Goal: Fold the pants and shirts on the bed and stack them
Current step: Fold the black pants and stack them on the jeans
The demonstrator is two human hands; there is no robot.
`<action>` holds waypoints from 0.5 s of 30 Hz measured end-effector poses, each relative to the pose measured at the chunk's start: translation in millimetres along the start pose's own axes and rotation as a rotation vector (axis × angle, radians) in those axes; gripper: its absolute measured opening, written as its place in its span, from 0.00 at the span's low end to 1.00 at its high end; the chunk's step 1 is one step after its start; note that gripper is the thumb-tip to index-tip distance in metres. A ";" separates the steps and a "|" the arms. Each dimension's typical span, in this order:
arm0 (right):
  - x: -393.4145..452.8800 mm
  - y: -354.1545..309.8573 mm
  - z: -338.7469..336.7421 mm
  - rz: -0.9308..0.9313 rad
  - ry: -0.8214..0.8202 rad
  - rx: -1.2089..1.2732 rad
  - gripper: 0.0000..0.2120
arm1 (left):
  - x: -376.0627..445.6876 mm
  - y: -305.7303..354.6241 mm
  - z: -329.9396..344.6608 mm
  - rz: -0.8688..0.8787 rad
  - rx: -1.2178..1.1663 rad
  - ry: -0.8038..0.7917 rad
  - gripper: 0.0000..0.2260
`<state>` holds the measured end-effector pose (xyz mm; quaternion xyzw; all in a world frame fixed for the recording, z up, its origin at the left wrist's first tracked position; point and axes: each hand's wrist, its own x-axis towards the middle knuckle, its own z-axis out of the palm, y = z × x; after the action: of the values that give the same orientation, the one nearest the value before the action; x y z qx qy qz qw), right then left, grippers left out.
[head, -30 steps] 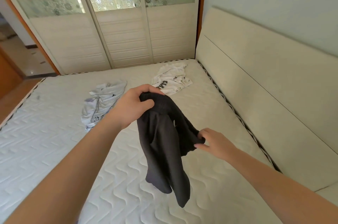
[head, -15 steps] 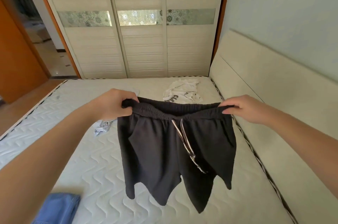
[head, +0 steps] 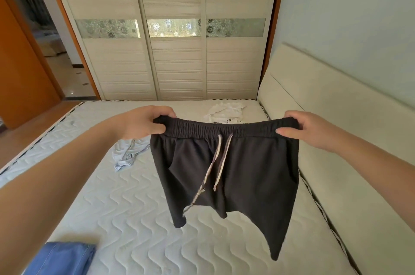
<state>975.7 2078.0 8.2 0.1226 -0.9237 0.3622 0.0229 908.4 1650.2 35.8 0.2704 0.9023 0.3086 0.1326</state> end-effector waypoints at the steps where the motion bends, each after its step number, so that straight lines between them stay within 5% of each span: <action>1: 0.2 1.9 -1.2 0.016 0.012 0.111 0.10 | 1.5 0.1 -0.1 -0.004 -0.151 -0.016 0.24; 4: 3.7 10.6 -5.1 0.153 -0.029 0.424 0.13 | 8.3 -3.8 -1.4 -0.058 -0.429 -0.079 0.21; 6: 5.4 14.8 -6.2 0.263 -0.112 0.484 0.17 | 12.0 -7.3 1.1 -0.053 -0.468 -0.124 0.13; 9: 2.4 20.5 -3.4 0.372 -0.172 0.520 0.14 | 14.8 -19.1 11.9 -0.001 -0.633 -0.161 0.14; 15: -7.1 25.2 16.8 0.402 -0.100 0.872 0.19 | 18.6 -20.3 61.2 -0.118 -1.282 0.110 0.14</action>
<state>977.3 2086.0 -21.7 -0.0430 -0.6910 0.7067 -0.1457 909.8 1677.0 -25.7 0.0713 0.5577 0.7919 0.2382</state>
